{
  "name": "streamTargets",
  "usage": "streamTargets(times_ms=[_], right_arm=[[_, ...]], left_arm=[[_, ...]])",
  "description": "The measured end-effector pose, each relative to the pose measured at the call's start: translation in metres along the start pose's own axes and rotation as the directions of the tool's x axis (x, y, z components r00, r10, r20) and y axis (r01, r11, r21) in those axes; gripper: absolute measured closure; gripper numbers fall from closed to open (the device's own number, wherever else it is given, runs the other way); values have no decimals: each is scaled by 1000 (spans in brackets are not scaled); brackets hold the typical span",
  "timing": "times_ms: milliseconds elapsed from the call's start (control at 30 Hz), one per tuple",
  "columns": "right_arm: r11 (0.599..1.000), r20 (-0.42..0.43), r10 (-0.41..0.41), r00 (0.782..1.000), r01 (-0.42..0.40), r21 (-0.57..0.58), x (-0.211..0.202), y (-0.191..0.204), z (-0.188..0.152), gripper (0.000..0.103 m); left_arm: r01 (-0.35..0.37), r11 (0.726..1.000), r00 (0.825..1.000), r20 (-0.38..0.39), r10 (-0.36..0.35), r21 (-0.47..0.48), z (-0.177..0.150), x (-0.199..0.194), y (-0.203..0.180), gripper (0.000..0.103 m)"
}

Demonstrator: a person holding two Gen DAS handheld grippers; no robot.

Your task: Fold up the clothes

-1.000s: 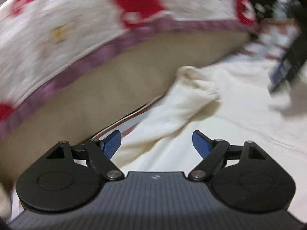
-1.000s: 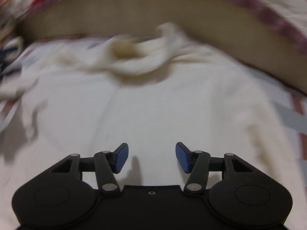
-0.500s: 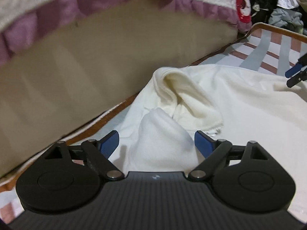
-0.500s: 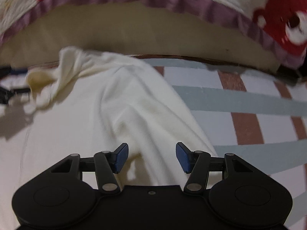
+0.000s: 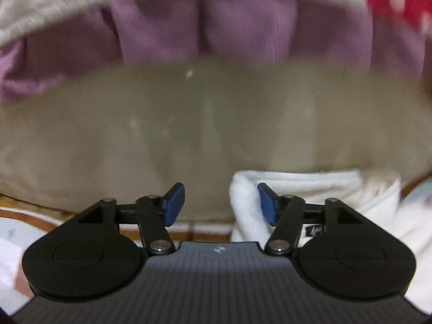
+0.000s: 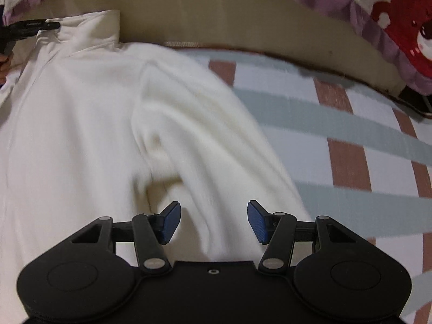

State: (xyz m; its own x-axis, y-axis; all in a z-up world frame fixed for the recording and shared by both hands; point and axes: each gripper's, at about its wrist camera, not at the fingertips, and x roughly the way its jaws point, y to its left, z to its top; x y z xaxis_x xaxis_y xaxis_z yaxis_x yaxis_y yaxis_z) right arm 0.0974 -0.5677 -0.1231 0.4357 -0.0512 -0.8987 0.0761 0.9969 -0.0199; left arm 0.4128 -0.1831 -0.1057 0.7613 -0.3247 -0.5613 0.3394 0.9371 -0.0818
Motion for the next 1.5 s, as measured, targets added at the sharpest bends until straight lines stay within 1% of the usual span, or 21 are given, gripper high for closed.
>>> streamTargets(times_ms=[100, 167, 233, 300, 367, 433, 500, 600, 633, 667, 700, 800, 900, 933, 967, 1033, 1100, 1167, 1267, 1367, 1500], right_arm=[[999, -22, -35, 999, 35, -8, 4, 1, -9, 43], [999, -24, -38, 999, 38, -9, 2, -1, -12, 43], [999, -14, -50, 999, 50, -12, -3, -4, -15, 43], [997, -1, -72, 997, 72, -2, -3, -12, -15, 43], [995, 23, -90, 996, 89, 42, -6, -23, -18, 43], [981, 63, -93, 994, 80, 178, -13, -38, -25, 41], [953, 111, -66, 992, 29, 302, -24, -50, -34, 41], [943, 147, -53, 988, 1, 334, -39, -59, -46, 41], [942, 153, -53, 987, -2, 337, -43, -62, -50, 40], [942, 148, -60, 987, 7, 335, -46, -66, -54, 40], [943, 136, -75, 988, 26, 333, -48, -71, -59, 40], [935, 99, -119, 988, 78, 347, -52, -93, -72, 40], [922, 46, -155, 987, 127, 366, -60, -115, -91, 40], [920, 25, -165, 986, 145, 364, -63, -121, -98, 40], [918, 8, -174, 985, 159, 363, -67, -126, -103, 40], [904, -9, -174, 985, 163, 395, -75, -137, -114, 40], [868, 17, -135, 991, 110, 485, -85, -147, -125, 40], [829, 53, -115, 992, 66, 556, -92, -153, -135, 40], [766, 84, -122, 989, 39, 641, -97, -153, -152, 40], [728, 72, -141, 987, 54, 683, -95, -149, -169, 36], [715, -49, -137, 989, 133, 686, -71, -137, -194, 34]], left_arm=[[9, 1000, 1000, 1, -9, 6, -14, -8, -6, 43], [74, 997, 996, 49, -74, -2, -17, -26, -11, 41], [159, 986, 983, 82, -163, 57, -19, -44, -27, 41], [255, 955, 965, 30, -262, 150, -20, -50, -52, 33], [329, 915, 944, -70, -322, 232, -23, -41, -82, 13], [332, 889, 943, -123, -309, 315, -28, -26, -110, 13], [297, 857, 955, -156, -254, 422, -34, -8, -138, 13], [232, 820, 970, -187, -155, 524, -42, 19, -170, 13], [237, 816, 968, -196, -155, 528, -44, 27, -175, 25], [262, 806, 962, -208, -176, 531, -46, 32, -178, 93], [275, 802, 959, -209, -191, 530, -46, 34, -178, 91], [194, 840, 981, -80, -178, 506, -36, 31, -165, 93], [173, 902, 985, -89, -150, 396, -27, 43, -150, 91], [165, 912, 985, -109, -133, 376, -28, 49, -149, 82], [136, 913, 988, -115, -98, 385, -30, 53, -151, 63], [61, 903, 994, -103, -18, 425, -38, 54, -161, 44], [61, 916, 994, -107, -20, 397, -41, 45, -167, 44], [128, 942, 989, -111, -98, 310, -39, 27, -167, 44], [272, 943, 962, -89, -260, 192, -36, -10, -169, 47], [424, 896, 904, -115, -411, 131, -42, -45, -180, 48], [552, 827, 827, -198, -526, 111, -68, -82, -209, 48]])
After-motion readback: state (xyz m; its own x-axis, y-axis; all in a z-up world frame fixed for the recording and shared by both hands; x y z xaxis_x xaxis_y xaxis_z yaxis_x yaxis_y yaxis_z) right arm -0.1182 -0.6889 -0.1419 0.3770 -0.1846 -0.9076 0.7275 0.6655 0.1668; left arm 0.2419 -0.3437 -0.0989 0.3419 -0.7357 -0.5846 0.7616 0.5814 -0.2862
